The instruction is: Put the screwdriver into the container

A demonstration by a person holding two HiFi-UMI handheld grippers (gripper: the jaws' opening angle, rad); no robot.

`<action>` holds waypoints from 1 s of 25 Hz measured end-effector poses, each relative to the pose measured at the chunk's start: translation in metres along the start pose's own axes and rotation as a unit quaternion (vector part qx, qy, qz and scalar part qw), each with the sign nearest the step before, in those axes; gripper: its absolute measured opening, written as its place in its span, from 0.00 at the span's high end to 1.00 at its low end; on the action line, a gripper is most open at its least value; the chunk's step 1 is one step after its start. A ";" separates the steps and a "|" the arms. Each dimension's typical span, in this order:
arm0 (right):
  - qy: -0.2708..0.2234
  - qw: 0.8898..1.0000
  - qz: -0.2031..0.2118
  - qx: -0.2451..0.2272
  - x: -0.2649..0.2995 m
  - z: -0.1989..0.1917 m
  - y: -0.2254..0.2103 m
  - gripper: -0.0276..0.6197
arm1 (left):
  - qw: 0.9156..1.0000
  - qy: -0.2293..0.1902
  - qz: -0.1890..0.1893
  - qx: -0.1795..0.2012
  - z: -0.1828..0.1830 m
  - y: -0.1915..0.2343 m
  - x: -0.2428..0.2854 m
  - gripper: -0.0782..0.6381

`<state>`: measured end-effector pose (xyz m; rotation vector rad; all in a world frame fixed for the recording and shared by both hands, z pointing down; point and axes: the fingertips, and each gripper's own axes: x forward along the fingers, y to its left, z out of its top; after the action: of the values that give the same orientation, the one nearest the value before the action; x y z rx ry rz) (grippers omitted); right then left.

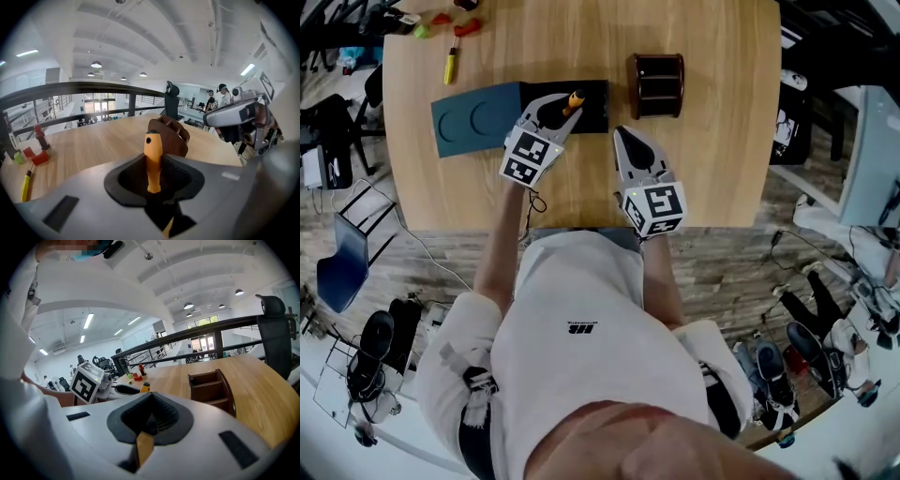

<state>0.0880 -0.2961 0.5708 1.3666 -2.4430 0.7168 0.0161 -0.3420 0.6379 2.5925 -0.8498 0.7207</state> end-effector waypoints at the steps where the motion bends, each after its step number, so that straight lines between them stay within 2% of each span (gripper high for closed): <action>1: 0.002 1.000 0.000 0.002 0.002 -0.002 -0.001 0.96 | 1.000 0.004 -0.001 -0.001 -0.002 0.000 0.003 0.73; 14: 0.023 1.000 0.006 0.015 0.025 -0.019 -0.007 0.96 | 0.999 0.046 -0.004 -0.016 -0.024 0.004 0.029 0.73; 25: 0.027 0.999 0.005 0.025 0.032 -0.024 -0.011 0.96 | 0.995 0.100 -0.013 -0.001 -0.050 0.006 0.052 0.73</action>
<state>0.0794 -0.3117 0.6082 1.3349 -2.4070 0.8117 0.0306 -0.3485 0.7085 2.4724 -0.7519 0.9519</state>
